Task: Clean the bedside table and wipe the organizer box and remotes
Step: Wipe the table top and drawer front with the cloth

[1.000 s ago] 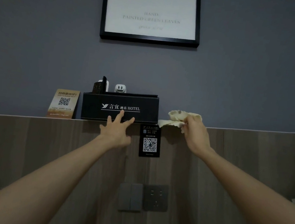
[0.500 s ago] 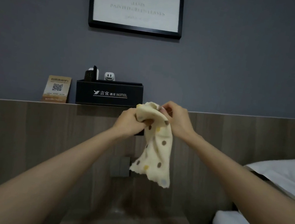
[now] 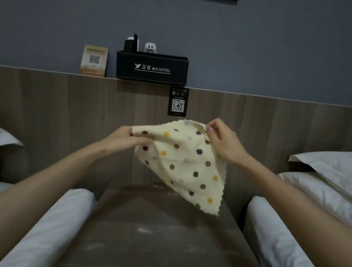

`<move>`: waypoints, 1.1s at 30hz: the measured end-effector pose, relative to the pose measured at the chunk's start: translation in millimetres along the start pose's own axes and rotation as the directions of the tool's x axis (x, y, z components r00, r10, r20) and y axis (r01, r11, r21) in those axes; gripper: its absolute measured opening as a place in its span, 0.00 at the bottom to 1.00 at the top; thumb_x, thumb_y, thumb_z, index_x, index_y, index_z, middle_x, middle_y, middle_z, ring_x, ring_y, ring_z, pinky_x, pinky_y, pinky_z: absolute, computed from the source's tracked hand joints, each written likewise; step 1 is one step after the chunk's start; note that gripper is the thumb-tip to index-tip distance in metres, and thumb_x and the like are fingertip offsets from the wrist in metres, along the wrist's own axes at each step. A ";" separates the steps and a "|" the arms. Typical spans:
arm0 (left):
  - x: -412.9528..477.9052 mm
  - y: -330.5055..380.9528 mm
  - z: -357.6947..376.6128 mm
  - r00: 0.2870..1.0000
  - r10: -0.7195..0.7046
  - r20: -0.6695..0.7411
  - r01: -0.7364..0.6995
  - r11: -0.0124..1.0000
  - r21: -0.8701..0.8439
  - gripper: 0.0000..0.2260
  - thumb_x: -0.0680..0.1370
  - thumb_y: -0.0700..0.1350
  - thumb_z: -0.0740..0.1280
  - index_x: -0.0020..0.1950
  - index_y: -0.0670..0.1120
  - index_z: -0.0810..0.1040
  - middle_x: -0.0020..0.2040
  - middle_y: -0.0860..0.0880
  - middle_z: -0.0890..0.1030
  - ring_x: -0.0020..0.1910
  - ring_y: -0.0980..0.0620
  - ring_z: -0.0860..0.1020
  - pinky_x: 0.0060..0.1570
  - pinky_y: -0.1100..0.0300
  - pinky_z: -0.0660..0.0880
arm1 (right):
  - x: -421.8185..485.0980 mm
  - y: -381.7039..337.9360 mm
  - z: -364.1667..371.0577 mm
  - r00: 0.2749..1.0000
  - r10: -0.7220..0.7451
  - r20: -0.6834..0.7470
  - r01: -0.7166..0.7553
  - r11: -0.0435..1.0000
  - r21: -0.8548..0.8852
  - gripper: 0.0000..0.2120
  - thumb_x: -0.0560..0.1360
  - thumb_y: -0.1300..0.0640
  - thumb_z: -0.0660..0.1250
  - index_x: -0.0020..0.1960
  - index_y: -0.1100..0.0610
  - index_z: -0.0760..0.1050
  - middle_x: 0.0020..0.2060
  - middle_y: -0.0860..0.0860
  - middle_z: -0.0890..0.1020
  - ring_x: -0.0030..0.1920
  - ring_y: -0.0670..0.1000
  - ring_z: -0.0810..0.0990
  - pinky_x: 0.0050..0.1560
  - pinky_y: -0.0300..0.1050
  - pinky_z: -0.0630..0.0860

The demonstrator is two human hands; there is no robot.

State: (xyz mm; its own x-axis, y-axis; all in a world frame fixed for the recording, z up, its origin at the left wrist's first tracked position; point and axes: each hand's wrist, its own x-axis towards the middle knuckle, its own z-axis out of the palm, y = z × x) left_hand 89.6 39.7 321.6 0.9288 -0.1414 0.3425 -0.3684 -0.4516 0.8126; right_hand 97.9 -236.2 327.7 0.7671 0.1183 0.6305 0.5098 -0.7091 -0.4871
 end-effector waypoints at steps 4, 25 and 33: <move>-46.9 -25.3 3.1 0.995 -0.100 0.008 0.099 0.966 -0.239 0.07 0.76 0.43 0.70 0.54 0.48 0.80 0.49 0.48 0.84 0.46 0.51 0.84 0.44 0.57 0.81 | -35.5 3.0 12.3 0.997 0.056 0.054 -0.061 0.993 0.096 0.06 0.82 0.53 0.59 0.53 0.53 0.73 0.46 0.46 0.79 0.44 0.42 0.75 0.40 0.33 0.69; -143.7 -46.9 53.7 0.983 -0.143 -0.119 0.129 0.985 -0.119 0.13 0.77 0.46 0.70 0.60 0.49 0.74 0.47 0.51 0.80 0.40 0.59 0.79 0.34 0.68 0.75 | -191.7 17.4 78.1 0.900 0.395 0.183 -0.426 0.884 0.193 0.15 0.82 0.52 0.58 0.67 0.51 0.64 0.57 0.56 0.77 0.53 0.51 0.76 0.56 0.51 0.73; -132.1 -46.3 71.2 0.992 -0.125 -0.016 0.121 0.977 -0.177 0.23 0.76 0.44 0.70 0.67 0.50 0.62 0.37 0.50 0.80 0.35 0.52 0.78 0.40 0.56 0.74 | -229.6 -26.9 99.6 0.935 -0.008 0.353 -0.124 0.930 0.347 0.27 0.69 0.44 0.74 0.65 0.46 0.68 0.62 0.39 0.74 0.64 0.41 0.71 0.65 0.46 0.70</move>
State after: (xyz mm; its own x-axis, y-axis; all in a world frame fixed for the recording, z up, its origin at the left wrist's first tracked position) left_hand -13.2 16.6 205.1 0.9669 -0.0699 0.2454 -0.2549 -0.3025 0.9184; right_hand -53.1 -175.1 135.9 0.8513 0.3618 0.3800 0.5143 -0.4322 -0.7407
